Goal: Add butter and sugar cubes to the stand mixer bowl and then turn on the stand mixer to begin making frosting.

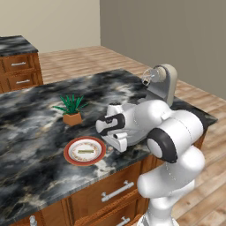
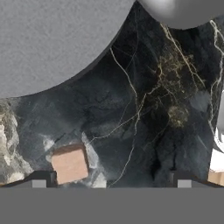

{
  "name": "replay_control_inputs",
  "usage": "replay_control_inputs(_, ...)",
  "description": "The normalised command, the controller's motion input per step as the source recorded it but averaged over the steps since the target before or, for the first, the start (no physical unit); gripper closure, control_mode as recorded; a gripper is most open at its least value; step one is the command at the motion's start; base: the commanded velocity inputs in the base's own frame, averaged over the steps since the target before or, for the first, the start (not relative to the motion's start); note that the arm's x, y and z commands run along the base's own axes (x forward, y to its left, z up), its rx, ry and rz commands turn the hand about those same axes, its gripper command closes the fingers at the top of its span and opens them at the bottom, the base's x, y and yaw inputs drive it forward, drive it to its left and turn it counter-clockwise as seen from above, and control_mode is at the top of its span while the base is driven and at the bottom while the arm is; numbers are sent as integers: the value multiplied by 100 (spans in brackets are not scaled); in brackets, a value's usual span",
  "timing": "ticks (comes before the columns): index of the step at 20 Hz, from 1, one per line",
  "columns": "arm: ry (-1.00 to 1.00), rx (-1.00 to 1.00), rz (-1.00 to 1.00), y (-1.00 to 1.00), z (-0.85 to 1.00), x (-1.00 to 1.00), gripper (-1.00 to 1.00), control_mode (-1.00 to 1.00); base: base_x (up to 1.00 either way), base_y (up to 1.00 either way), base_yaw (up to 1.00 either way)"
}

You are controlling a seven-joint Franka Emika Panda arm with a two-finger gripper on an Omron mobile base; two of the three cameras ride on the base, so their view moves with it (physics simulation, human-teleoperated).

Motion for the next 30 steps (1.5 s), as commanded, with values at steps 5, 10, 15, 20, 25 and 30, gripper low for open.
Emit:
replay_control_inputs(5, 2, 0, 0, 0, -17, 0, -100, -100, 0, 0, 0)
replay_control_inputs(10, 5, 0, 0, 0, -17, 7, -100, -100, 0, 0, 0)
replay_control_inputs(15, 6, 0, 0, 0, -13, 15, -100, -100, 0, 0, 0)
replay_control_inputs(20, 7, 0, 0, 0, -17, 15, -100, -100, 0, 0, 0)
replay_control_inputs(25, 7, -2, 0, 0, -22, 11, 100, -100, 0, 0, 0)
replay_control_inputs(30, 6, 0, 0, 0, -21, 6, 100, -100, 0, 0, 0)
